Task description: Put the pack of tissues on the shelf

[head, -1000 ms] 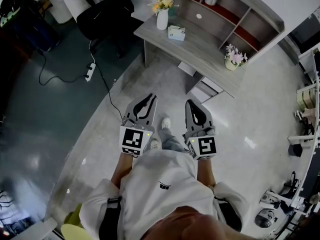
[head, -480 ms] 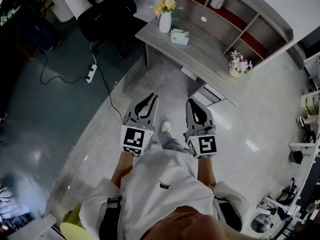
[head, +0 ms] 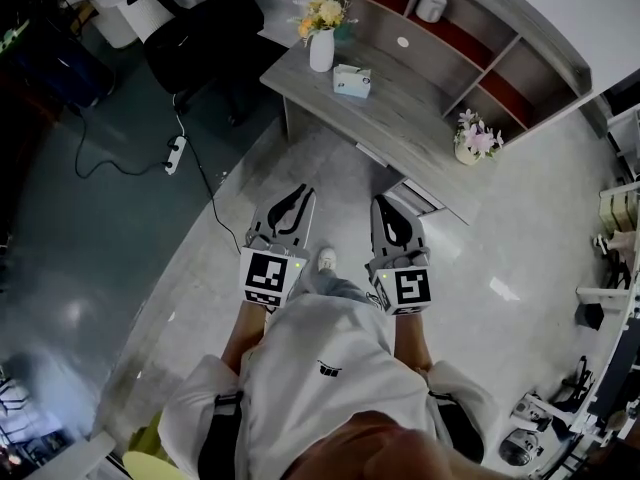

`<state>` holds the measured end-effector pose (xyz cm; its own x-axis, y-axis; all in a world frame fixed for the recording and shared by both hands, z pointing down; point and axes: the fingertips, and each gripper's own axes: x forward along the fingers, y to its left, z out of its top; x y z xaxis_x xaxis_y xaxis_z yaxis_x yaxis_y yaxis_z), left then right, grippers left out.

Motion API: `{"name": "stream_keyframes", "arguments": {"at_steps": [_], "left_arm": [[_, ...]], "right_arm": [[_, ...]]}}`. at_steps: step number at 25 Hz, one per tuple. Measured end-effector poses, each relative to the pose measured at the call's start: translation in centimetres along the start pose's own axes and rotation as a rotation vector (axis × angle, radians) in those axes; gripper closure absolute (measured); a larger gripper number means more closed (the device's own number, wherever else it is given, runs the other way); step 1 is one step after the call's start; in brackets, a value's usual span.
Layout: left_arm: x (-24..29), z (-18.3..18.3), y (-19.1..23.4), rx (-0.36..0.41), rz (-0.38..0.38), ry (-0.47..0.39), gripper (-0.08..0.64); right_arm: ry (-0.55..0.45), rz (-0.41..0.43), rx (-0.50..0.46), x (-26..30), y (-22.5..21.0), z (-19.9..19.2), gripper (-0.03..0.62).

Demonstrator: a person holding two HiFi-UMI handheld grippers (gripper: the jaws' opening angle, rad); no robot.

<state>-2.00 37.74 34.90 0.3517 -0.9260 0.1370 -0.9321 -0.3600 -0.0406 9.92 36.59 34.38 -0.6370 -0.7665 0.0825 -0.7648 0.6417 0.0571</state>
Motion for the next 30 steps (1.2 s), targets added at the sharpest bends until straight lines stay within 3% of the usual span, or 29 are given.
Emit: {"name": "stream_keyframes", "arguments": {"at_steps": [16, 30], "left_arm": [[8.7, 1.7, 1.7, -0.001, 0.035, 0.007, 0.5], [13.6, 1.9, 3.3, 0.013, 0.05, 0.017, 0.5]], "right_arm": [[-0.017, 0.025, 0.001, 5.6, -7.2, 0.6, 0.566], [-0.03, 0.03, 0.021, 9.9, -11.0, 0.5, 0.566]]}}
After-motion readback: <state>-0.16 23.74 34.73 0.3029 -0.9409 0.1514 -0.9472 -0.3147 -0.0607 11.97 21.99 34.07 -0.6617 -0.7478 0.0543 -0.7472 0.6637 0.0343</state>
